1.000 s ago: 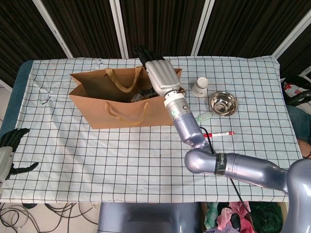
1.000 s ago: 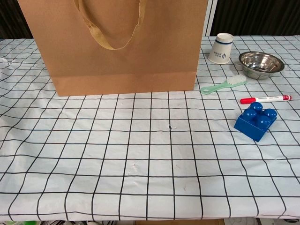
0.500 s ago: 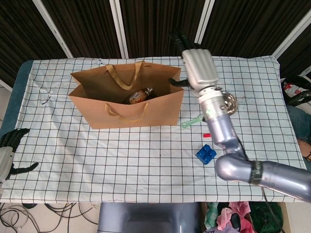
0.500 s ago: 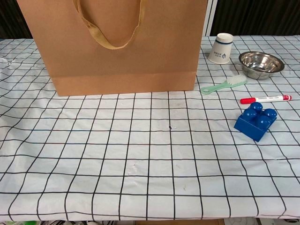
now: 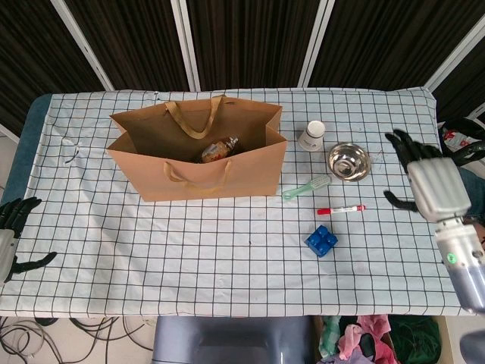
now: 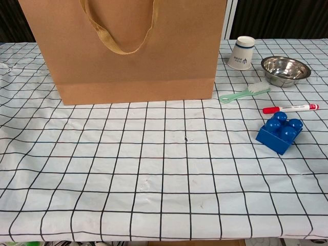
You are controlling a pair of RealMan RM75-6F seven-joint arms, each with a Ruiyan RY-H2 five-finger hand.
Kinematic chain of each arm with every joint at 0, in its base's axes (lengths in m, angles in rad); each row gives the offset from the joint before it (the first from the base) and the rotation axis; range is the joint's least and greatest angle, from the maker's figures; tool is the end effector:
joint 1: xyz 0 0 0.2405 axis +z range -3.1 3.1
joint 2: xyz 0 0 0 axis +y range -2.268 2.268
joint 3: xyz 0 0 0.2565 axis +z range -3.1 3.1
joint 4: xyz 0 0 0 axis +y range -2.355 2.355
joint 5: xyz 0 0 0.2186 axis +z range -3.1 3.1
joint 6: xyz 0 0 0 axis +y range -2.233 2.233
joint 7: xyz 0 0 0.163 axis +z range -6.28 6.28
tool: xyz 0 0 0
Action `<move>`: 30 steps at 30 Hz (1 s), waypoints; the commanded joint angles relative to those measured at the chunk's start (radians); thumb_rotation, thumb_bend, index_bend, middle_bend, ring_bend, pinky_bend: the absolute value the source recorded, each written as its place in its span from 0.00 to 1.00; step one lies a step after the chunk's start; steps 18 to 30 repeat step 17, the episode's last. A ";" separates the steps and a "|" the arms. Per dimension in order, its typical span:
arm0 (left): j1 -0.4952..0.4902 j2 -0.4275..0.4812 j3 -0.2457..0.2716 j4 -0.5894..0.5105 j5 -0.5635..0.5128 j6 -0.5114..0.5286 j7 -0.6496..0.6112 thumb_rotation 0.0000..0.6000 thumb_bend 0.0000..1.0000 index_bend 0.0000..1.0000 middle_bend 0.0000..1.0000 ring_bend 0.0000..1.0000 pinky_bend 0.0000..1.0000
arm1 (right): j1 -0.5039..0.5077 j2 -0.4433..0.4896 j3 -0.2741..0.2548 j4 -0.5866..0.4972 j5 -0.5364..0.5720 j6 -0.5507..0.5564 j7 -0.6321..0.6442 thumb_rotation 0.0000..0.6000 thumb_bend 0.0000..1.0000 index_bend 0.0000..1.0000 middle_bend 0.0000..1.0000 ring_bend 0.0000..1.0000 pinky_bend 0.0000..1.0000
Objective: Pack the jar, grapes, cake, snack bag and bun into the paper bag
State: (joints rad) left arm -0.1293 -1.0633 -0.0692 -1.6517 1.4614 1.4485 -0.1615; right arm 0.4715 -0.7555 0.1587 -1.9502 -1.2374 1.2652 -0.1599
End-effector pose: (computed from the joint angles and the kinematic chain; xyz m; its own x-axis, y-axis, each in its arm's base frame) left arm -0.3076 0.2185 0.1656 0.2526 0.0028 0.9676 0.9675 -0.0144 -0.2526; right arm -0.1961 -0.3102 0.2243 0.5090 0.0493 0.8593 -0.8452 -0.1603 0.5099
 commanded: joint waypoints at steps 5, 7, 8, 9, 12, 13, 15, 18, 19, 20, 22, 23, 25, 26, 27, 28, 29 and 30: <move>0.012 0.006 0.003 -0.011 -0.012 0.006 0.027 1.00 0.13 0.11 0.08 0.00 0.01 | -0.243 -0.110 -0.185 0.078 -0.238 0.200 0.072 1.00 0.18 0.07 0.06 0.18 0.23; 0.015 0.005 0.006 -0.015 -0.010 0.009 0.039 1.00 0.13 0.11 0.08 0.00 0.01 | -0.279 -0.155 -0.202 0.115 -0.256 0.233 0.038 1.00 0.19 0.07 0.06 0.18 0.23; 0.017 0.005 0.009 -0.016 -0.010 0.009 0.045 1.00 0.13 0.11 0.08 0.00 0.01 | -0.293 -0.174 -0.208 0.129 -0.260 0.244 0.025 1.00 0.19 0.07 0.06 0.18 0.23; 0.018 0.004 0.010 -0.017 -0.011 0.007 0.050 1.00 0.13 0.11 0.08 0.00 0.01 | -0.302 -0.186 -0.209 0.139 -0.262 0.253 0.015 1.00 0.19 0.07 0.06 0.18 0.23; 0.021 0.000 0.009 -0.029 -0.020 0.008 0.063 1.00 0.13 0.11 0.08 0.00 0.01 | -0.333 -0.244 -0.199 0.187 -0.261 0.301 -0.032 1.00 0.19 0.07 0.06 0.18 0.23; 0.021 -0.003 0.008 -0.031 -0.019 0.012 0.068 1.00 0.13 0.11 0.08 0.00 0.01 | -0.341 -0.265 -0.193 0.205 -0.264 0.316 -0.039 1.00 0.19 0.07 0.06 0.18 0.23; 0.025 -0.010 0.010 -0.035 -0.014 0.021 0.077 1.00 0.13 0.11 0.08 0.00 0.01 | -0.350 -0.306 -0.184 0.256 -0.276 0.337 -0.044 1.00 0.19 0.07 0.06 0.18 0.23; 0.030 -0.012 0.013 -0.040 -0.014 0.026 0.087 1.00 0.13 0.11 0.08 0.00 0.01 | -0.358 -0.333 -0.184 0.294 -0.285 0.341 -0.051 1.00 0.19 0.07 0.06 0.18 0.23; 0.030 -0.012 0.013 -0.040 -0.014 0.026 0.087 1.00 0.13 0.11 0.08 0.00 0.01 | -0.358 -0.333 -0.184 0.294 -0.285 0.341 -0.051 1.00 0.19 0.07 0.06 0.18 0.23; 0.030 -0.012 0.013 -0.040 -0.014 0.026 0.087 1.00 0.13 0.11 0.08 0.00 0.01 | -0.358 -0.333 -0.184 0.294 -0.285 0.341 -0.051 1.00 0.19 0.07 0.06 0.18 0.23; 0.030 -0.012 0.013 -0.040 -0.014 0.026 0.087 1.00 0.13 0.11 0.08 0.00 0.01 | -0.358 -0.333 -0.184 0.294 -0.285 0.341 -0.051 1.00 0.19 0.07 0.06 0.18 0.23; 0.030 -0.012 0.013 -0.040 -0.014 0.026 0.087 1.00 0.13 0.11 0.08 0.00 0.01 | -0.358 -0.333 -0.184 0.294 -0.285 0.341 -0.051 1.00 0.19 0.07 0.06 0.18 0.23; 0.030 -0.012 0.013 -0.040 -0.014 0.026 0.087 1.00 0.13 0.11 0.08 0.00 0.01 | -0.358 -0.333 -0.184 0.294 -0.285 0.341 -0.051 1.00 0.19 0.07 0.06 0.18 0.23; 0.030 -0.012 0.013 -0.040 -0.014 0.026 0.087 1.00 0.13 0.11 0.08 0.00 0.01 | -0.358 -0.333 -0.184 0.294 -0.285 0.341 -0.051 1.00 0.19 0.07 0.06 0.18 0.23; 0.030 -0.012 0.013 -0.040 -0.014 0.026 0.087 1.00 0.13 0.11 0.08 0.00 0.01 | -0.358 -0.333 -0.184 0.294 -0.285 0.341 -0.051 1.00 0.19 0.07 0.06 0.18 0.23; 0.030 -0.012 0.013 -0.040 -0.014 0.026 0.087 1.00 0.13 0.11 0.08 0.00 0.01 | -0.358 -0.333 -0.184 0.294 -0.285 0.341 -0.051 1.00 0.19 0.07 0.06 0.18 0.23; 0.030 -0.012 0.013 -0.040 -0.014 0.026 0.087 1.00 0.13 0.11 0.08 0.00 0.01 | -0.358 -0.333 -0.184 0.294 -0.285 0.341 -0.051 1.00 0.19 0.07 0.06 0.18 0.23; 0.030 -0.012 0.013 -0.040 -0.014 0.026 0.087 1.00 0.13 0.11 0.08 0.00 0.01 | -0.358 -0.333 -0.184 0.294 -0.285 0.341 -0.051 1.00 0.19 0.07 0.06 0.18 0.23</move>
